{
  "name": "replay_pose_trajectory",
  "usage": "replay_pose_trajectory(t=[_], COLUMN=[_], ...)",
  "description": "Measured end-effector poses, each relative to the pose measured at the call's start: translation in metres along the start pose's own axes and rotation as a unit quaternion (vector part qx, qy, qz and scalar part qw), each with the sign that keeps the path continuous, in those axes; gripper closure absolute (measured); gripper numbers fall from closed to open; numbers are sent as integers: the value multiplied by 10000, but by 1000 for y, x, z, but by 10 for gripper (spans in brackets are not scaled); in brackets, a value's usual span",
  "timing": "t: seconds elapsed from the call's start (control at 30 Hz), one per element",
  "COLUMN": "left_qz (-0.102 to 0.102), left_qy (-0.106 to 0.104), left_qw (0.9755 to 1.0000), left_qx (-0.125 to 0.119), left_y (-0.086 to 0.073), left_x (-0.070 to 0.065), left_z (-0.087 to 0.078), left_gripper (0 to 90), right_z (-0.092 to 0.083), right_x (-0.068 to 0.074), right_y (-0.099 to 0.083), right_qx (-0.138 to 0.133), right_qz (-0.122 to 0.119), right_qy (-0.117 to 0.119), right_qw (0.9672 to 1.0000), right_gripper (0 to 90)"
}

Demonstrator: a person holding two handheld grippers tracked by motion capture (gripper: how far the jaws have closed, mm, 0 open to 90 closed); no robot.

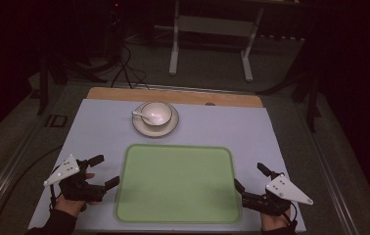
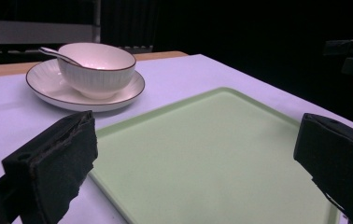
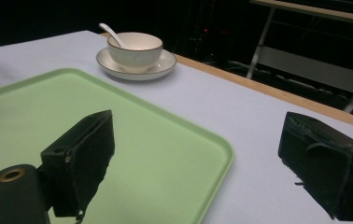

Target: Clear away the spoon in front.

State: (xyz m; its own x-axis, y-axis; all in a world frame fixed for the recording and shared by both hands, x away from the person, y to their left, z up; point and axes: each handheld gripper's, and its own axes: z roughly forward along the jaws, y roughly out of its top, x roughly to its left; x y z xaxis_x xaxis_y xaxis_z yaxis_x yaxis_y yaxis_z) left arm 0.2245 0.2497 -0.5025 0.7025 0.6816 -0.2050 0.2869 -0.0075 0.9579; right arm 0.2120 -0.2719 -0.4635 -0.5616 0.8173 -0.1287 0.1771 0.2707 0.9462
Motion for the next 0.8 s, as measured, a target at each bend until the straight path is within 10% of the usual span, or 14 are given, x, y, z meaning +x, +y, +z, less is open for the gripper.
replay_pose_trajectory(t=[0.8], left_qz=[520], left_qy=[-585], left_qw=[9969], left_qx=[99], left_y=[54], left_x=[-27], left_z=[7], left_gripper=[0], right_z=[0], right_x=[14], right_y=[4], right_qx=[-99], right_qz=[-207], right_qy=[122], right_qw=[9997], right_gripper=[107])
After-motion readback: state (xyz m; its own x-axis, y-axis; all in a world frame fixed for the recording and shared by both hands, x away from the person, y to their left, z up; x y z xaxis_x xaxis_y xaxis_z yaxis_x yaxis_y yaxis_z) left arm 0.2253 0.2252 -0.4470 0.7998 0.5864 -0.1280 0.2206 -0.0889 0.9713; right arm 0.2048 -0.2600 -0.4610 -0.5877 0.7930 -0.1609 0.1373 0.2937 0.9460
